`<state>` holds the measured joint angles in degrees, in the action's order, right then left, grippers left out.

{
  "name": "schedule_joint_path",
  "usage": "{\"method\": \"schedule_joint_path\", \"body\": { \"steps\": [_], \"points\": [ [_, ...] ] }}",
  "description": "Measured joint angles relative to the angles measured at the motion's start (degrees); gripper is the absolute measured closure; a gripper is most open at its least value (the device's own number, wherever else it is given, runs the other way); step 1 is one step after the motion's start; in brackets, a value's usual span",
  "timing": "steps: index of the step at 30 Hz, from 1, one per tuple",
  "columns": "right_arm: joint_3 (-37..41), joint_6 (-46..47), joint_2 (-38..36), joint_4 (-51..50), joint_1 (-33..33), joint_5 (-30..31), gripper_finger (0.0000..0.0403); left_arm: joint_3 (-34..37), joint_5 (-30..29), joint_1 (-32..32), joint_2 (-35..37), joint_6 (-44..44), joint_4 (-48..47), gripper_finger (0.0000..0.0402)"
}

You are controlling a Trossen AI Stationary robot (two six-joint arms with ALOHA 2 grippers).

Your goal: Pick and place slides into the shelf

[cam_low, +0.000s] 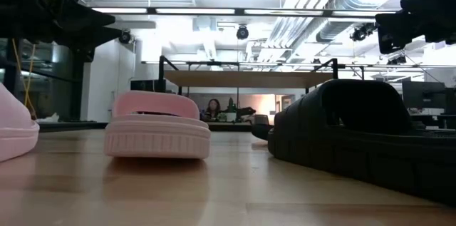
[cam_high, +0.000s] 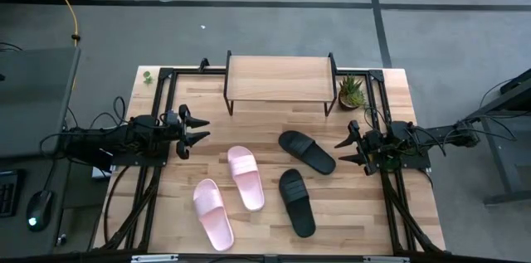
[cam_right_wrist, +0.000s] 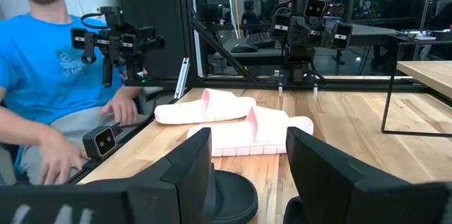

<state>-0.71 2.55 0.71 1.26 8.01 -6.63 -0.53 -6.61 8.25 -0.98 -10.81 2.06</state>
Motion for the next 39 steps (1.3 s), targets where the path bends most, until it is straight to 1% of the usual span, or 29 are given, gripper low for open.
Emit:
{"method": "schedule_joint_path", "body": {
  "steps": [39],
  "points": [
    [0.0,0.0,0.0,0.0,0.0,0.0,0.0227,0.0,0.0,0.0,0.0,0.0,0.9,0.0227]
  ]
}}
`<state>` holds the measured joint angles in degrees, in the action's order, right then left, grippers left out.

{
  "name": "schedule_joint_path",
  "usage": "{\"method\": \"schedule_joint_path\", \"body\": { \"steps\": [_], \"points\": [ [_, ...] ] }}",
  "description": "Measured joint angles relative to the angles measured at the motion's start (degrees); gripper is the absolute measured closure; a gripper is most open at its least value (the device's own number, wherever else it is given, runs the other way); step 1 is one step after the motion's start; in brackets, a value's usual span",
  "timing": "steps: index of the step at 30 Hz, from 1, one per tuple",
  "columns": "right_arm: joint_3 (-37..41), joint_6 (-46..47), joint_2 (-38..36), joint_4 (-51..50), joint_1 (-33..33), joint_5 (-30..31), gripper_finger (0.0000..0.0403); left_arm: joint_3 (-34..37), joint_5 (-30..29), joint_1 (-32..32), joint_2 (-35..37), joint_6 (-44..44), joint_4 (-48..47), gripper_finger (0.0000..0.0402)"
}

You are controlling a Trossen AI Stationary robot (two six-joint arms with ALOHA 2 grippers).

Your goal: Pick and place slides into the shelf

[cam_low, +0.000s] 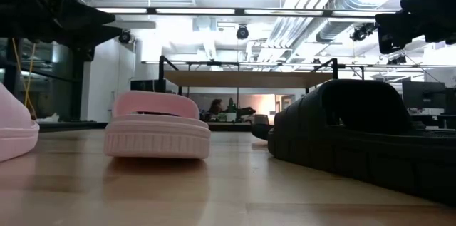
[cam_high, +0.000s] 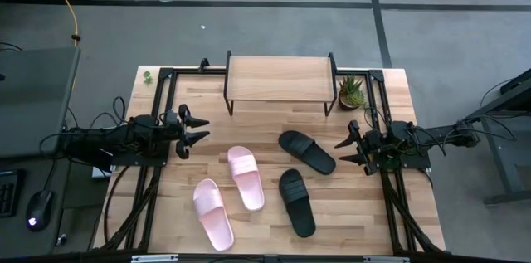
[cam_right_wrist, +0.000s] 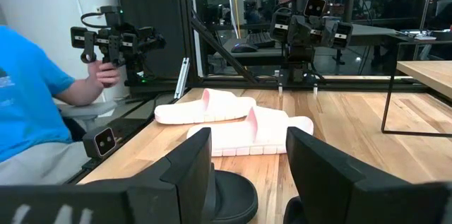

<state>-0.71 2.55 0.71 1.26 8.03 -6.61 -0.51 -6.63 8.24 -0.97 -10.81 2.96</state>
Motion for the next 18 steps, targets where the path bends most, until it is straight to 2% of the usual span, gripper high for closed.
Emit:
{"method": "schedule_joint_path", "body": {
  "steps": [18],
  "points": [
    [0.0,0.0,0.0,0.0,0.0,0.1,0.0227,0.0,-0.7,0.0,0.0,0.0,0.1,0.0227]
  ]
}}
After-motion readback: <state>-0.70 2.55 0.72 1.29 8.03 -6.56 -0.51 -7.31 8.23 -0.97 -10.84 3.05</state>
